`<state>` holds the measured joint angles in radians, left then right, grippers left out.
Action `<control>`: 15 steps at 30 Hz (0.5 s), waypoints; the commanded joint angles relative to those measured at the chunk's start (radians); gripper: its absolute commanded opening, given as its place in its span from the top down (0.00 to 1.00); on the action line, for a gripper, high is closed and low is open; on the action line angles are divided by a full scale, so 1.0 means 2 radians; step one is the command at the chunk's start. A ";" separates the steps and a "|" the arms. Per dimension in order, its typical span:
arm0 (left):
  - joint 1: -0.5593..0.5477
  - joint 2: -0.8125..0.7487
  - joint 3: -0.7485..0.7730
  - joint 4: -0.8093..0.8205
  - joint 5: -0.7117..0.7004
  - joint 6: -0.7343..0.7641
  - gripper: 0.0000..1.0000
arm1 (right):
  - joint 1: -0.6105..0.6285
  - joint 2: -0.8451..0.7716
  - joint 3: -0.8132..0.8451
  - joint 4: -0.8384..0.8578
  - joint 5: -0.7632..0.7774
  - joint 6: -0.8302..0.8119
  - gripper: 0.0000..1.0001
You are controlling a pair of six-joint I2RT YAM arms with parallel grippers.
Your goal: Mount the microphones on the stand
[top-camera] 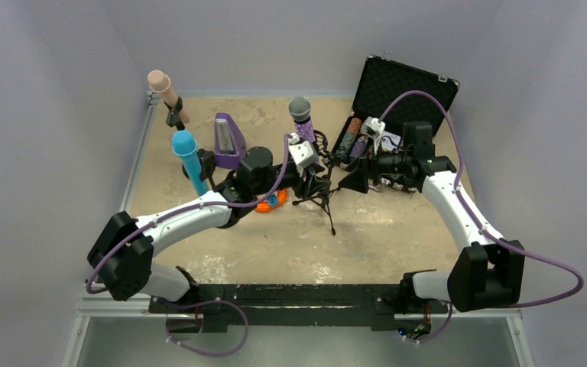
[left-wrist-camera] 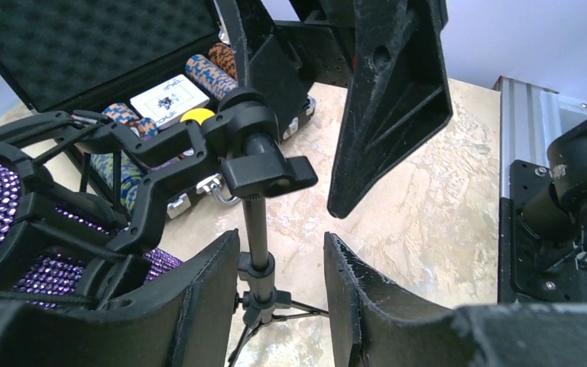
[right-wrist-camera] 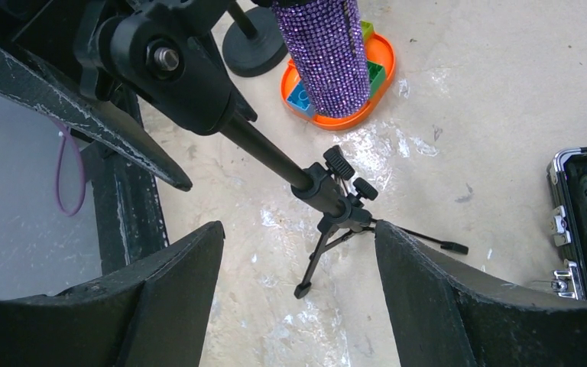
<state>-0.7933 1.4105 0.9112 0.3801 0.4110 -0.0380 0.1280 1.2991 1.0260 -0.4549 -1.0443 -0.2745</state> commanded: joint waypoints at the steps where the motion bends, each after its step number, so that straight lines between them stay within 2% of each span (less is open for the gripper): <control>1: -0.001 -0.025 -0.012 0.000 0.020 0.012 0.51 | -0.002 -0.016 0.002 0.010 -0.017 -0.019 0.24; 10: -0.002 -0.083 -0.014 -0.080 0.020 -0.008 0.47 | -0.003 -0.043 0.009 -0.005 0.008 -0.039 0.24; 12: -0.002 -0.106 -0.006 -0.130 0.009 -0.023 0.46 | -0.004 -0.053 0.015 -0.012 0.022 -0.041 0.23; 15: -0.002 -0.146 0.020 -0.253 -0.021 -0.041 0.45 | -0.011 -0.076 0.024 -0.026 0.055 -0.043 0.23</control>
<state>-0.7937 1.2175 0.8814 0.1318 0.4141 -0.0677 0.1246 1.2160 1.0267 -0.4721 -1.0103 -0.3286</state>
